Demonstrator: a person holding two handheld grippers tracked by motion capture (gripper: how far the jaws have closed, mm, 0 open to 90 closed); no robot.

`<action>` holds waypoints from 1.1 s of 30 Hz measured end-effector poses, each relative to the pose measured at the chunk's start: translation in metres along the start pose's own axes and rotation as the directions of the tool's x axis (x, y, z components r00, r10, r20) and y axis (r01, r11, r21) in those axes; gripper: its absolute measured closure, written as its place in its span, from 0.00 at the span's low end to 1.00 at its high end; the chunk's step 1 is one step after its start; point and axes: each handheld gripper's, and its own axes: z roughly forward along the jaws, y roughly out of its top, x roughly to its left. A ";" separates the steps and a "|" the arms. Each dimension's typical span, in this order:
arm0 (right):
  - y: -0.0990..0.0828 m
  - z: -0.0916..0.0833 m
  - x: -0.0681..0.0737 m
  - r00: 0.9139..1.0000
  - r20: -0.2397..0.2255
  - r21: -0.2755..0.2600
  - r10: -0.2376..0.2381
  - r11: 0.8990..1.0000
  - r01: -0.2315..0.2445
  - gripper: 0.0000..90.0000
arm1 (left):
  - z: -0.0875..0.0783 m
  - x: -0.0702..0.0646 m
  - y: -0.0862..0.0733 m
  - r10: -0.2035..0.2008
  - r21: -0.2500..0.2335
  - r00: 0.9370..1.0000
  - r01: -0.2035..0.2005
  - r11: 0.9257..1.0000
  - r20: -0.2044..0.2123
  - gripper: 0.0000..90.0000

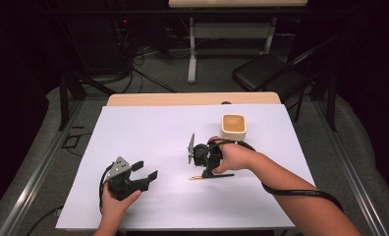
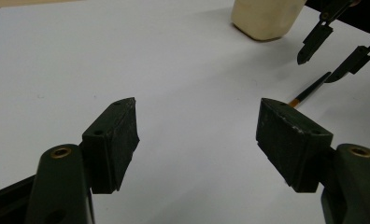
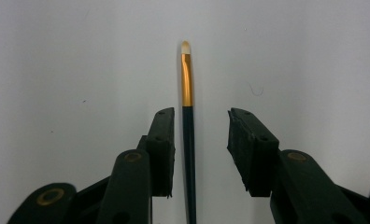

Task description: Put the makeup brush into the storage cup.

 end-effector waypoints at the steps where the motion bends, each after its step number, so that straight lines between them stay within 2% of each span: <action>1: 0.000 0.001 0.000 1.000 0.000 0.000 -0.006 1.000 0.006 0.68 | 0.000 0.000 0.000 0.000 0.000 1.000 0.000 1.000 0.000 0.33; 5: 0.001 0.004 0.000 1.000 -0.009 0.007 -0.001 1.000 0.002 0.70 | 0.000 0.000 0.000 -0.002 0.000 1.000 0.002 1.000 0.001 0.33; 8: 0.002 0.007 0.000 1.000 -0.017 0.023 -0.005 1.000 0.005 0.74 | 0.000 0.000 0.000 -0.005 -0.002 1.000 0.005 1.000 0.002 0.33; 18: 0.000 0.011 -0.002 1.000 -0.030 0.001 -0.001 1.000 0.001 0.81 | 0.000 0.000 0.000 -0.005 0.001 1.000 0.005 1.000 0.001 0.33; 23: 0.000 0.015 -0.001 0.999 -0.038 0.008 -0.007 1.000 0.007 0.84 | 0.001 0.000 0.000 -0.007 0.001 1.000 0.007 1.000 0.001 0.33; 26: 0.001 0.018 0.001 0.999 -0.041 0.037 -0.023 0.999 0.025 0.87 | 0.001 0.000 0.000 -0.006 0.001 1.000 0.006 1.000 0.001 0.33; 33: 0.002 0.025 0.002 0.998 -0.043 0.047 -0.041 0.998 0.043 0.91 | 0.001 0.000 0.000 -0.009 -0.001 1.000 0.009 1.000 0.001 0.33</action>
